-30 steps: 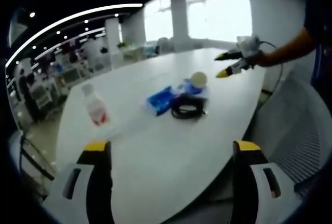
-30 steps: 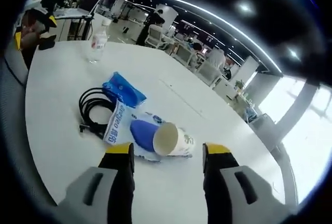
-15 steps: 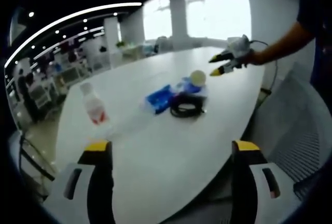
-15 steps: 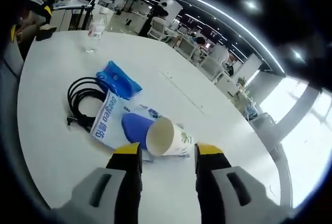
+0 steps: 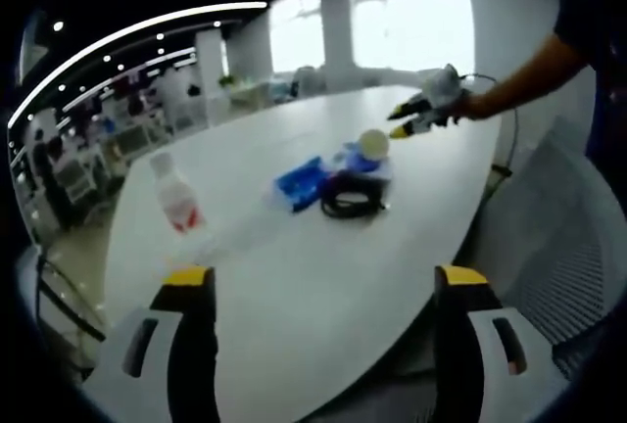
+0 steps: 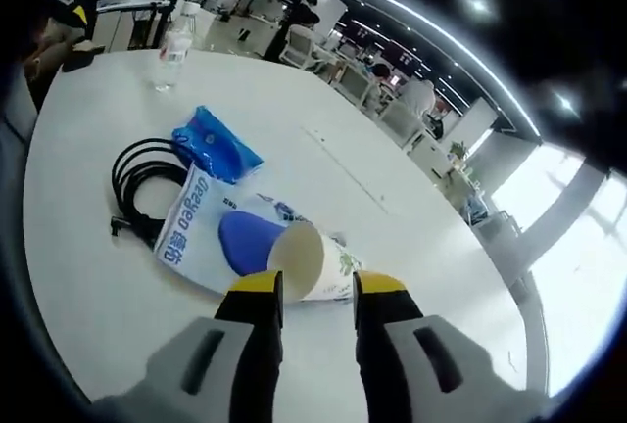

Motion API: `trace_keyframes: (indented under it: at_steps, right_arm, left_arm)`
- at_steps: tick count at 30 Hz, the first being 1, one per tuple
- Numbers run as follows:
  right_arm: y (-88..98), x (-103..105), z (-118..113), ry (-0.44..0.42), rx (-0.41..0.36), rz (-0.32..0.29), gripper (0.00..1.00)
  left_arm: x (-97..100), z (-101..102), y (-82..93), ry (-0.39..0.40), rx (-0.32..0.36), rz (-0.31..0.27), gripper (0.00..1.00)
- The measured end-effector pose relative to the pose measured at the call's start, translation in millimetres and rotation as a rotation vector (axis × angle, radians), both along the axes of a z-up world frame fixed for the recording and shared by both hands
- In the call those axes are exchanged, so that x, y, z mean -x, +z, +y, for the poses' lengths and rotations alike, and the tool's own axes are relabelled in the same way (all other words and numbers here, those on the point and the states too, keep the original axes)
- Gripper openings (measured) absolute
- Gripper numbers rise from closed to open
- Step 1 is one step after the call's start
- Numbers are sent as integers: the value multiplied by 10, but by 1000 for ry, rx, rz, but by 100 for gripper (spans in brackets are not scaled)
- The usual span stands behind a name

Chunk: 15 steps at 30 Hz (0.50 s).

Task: Arrange the tabletop items into an orderly group along one side of the table until the central work area is clear of visible clutter.

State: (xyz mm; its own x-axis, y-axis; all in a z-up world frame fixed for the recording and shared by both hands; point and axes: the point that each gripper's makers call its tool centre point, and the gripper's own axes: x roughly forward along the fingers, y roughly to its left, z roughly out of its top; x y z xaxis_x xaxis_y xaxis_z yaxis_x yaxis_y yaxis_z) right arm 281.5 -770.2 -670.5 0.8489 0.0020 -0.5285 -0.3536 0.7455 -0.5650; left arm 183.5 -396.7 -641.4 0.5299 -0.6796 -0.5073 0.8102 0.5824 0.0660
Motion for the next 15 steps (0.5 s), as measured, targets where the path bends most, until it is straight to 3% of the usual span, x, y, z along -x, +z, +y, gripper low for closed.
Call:
trace_keyframes:
  at_steps: [15]
  right_arm:
    - [-77, -170, -85, -15, 62, 9, 12]
  left_arm:
    - [-1, 18, -34, -1, -16, 11, 87]
